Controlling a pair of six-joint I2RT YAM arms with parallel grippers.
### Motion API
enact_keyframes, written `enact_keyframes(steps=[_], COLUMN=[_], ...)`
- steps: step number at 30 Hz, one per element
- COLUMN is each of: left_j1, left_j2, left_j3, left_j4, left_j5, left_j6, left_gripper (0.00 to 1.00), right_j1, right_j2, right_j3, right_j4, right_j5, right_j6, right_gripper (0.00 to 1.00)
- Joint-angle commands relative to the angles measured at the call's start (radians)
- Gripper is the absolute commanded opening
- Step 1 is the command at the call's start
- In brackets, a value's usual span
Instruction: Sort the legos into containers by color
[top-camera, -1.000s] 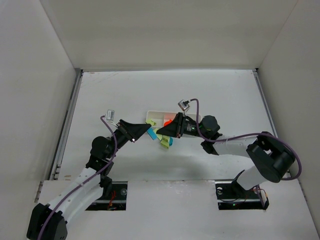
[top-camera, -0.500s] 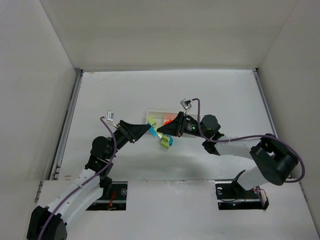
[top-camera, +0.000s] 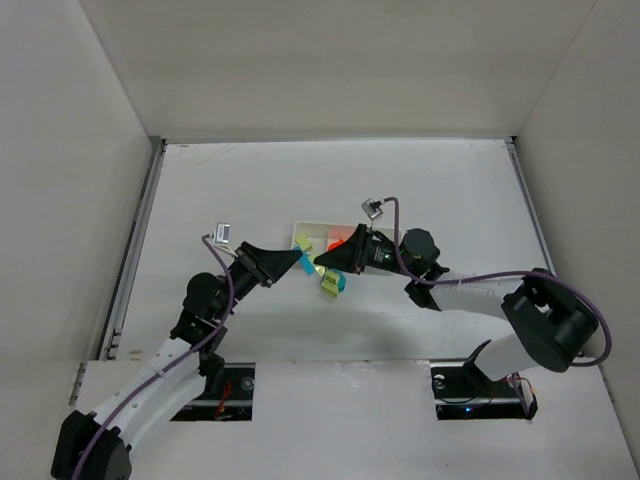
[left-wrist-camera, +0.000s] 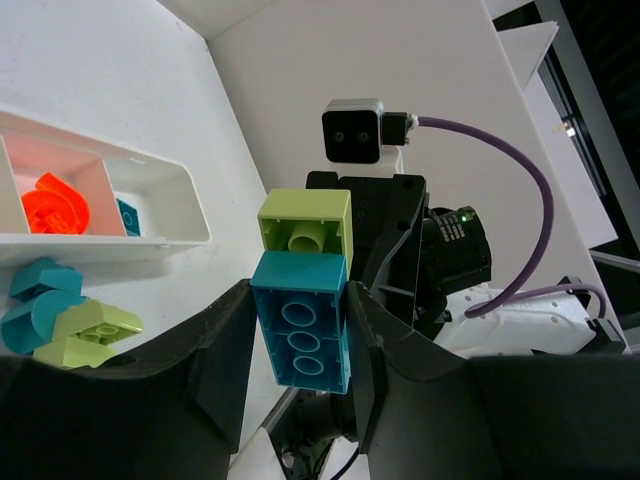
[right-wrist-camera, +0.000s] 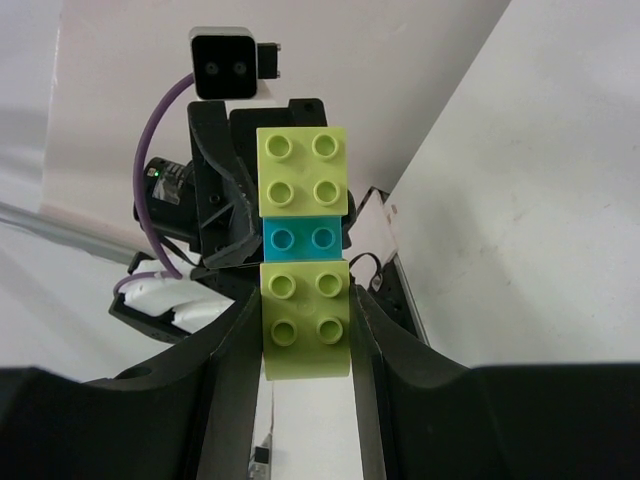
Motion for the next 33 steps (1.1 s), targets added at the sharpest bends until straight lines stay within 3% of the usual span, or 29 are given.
enact_keyframes(steps=[1,16,27,33], left_j1=[0.005,0.062,0.075,0.077], left_j2=[-0.032,-0.087,-0.058,-0.056], left_j3=[0.025,0.038,0.026,-0.017], left_j4=[0.000,-0.115,-0.111,-0.088], left_j5=[0.025,0.072,-0.009,-0.049], left_j6=[0.045,0.091,0.148,0.156], left_gripper=[0.10,0.10,0.12,0.12], right_j1=[-0.028,-0.139,-0.010,0.035], right_j2=[-0.049,-0.058,0.190,0.278], right_j3=[0.015,0.064,0.440,0.534], right_j4=[-0.001,-0.195,-0.760,-0.852], right_j5=[0.013,0.037,0.497,0.602], right_j6=[-0.023,-0.130,-0.446,-0.500], right_gripper=[0.30,0.30,0.30,0.32])
